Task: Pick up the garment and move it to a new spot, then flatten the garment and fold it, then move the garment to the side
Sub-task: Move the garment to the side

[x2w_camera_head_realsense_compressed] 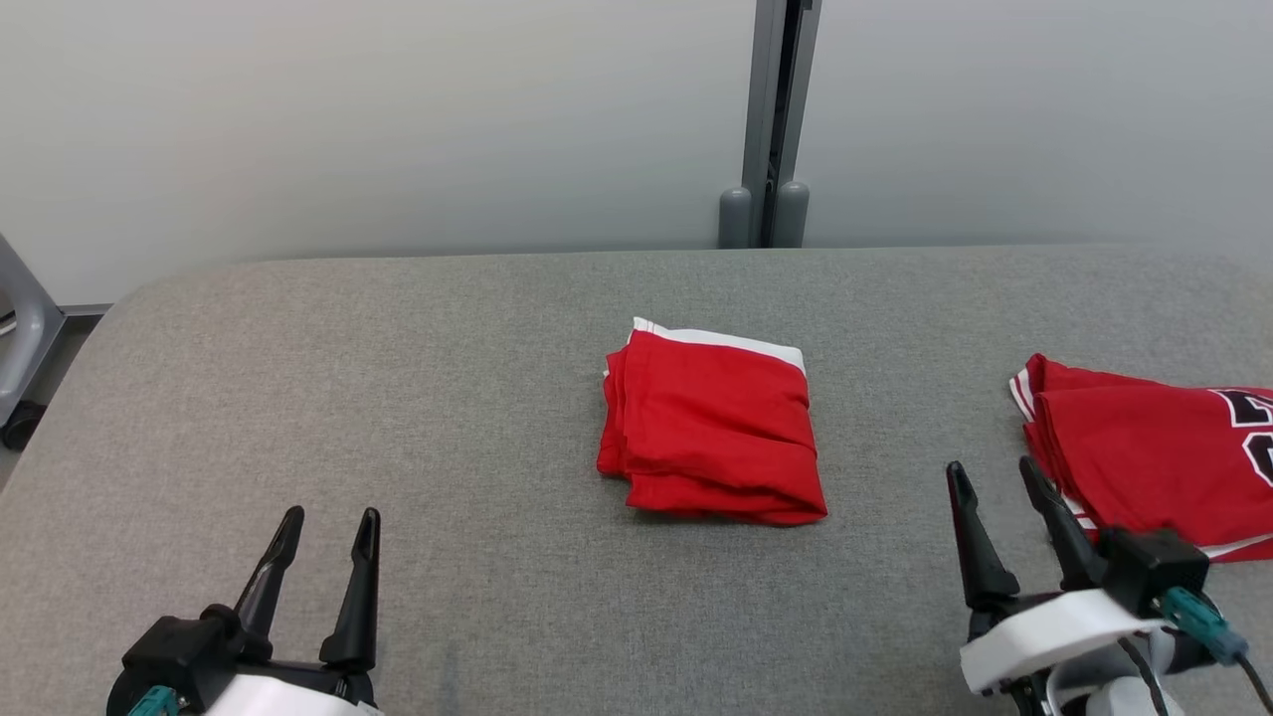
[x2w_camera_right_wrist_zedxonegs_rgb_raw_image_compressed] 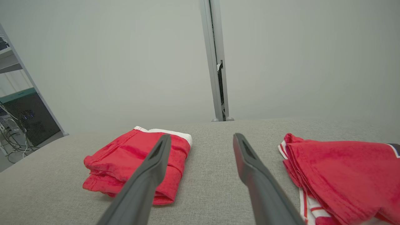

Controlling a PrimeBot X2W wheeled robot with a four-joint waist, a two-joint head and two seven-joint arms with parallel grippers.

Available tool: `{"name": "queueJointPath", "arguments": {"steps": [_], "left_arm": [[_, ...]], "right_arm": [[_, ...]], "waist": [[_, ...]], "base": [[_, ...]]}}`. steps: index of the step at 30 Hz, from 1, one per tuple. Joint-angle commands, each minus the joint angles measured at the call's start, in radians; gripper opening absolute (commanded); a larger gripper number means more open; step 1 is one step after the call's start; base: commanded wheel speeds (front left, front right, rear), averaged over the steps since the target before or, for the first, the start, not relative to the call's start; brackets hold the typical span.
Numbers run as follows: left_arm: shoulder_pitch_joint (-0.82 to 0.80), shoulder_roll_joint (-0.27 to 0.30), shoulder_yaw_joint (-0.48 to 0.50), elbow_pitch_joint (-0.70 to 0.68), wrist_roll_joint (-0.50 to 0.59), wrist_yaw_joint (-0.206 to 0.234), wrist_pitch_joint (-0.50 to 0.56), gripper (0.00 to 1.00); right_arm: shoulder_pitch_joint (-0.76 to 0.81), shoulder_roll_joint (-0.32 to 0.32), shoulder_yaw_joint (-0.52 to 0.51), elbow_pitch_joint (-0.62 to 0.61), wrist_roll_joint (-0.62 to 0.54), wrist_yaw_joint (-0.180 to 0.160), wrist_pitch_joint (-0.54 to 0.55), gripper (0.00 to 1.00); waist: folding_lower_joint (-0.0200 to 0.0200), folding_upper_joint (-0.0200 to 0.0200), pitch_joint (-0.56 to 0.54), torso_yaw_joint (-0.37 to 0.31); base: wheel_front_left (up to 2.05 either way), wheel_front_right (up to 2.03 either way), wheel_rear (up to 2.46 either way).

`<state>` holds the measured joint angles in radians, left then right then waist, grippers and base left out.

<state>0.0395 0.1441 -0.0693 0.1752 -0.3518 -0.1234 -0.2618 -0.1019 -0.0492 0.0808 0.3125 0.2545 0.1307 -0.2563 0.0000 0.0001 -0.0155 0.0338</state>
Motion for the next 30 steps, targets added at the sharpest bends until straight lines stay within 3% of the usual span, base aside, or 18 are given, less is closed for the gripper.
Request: {"name": "queueJointPath", "arguments": {"steps": [1,4,17,30], "left_arm": [[-0.012,0.001,0.005,0.003,0.007,-0.005,-0.004,1.00],[-0.017,0.004,0.005,0.008,0.007,-0.007,-0.004,1.00],[-0.061,0.011,-0.022,0.037,-0.019,-0.007,-0.004,1.00],[-0.138,0.051,-0.084,0.046,-0.079,-0.007,-0.004,1.00]], "right_arm": [[-0.033,-0.004,0.008,0.019,-0.002,0.000,0.022,1.00],[-0.098,-0.004,0.017,0.071,0.001,0.000,0.094,1.00],[-0.391,-0.004,0.008,0.348,0.068,0.000,0.592,1.00],[-0.625,-0.005,-0.078,0.621,0.125,0.000,0.660,1.00]], "waist": [[0.0000,-0.0001,0.002,0.001],[0.0000,-0.0001,0.007,0.006],[0.0000,-0.0001,0.070,0.090],[0.0000,-0.0001,0.200,0.190]], "base": [[0.00,0.00,0.00],[0.00,0.00,0.00],[0.00,0.00,0.00],[0.00,0.00,0.00]]}}
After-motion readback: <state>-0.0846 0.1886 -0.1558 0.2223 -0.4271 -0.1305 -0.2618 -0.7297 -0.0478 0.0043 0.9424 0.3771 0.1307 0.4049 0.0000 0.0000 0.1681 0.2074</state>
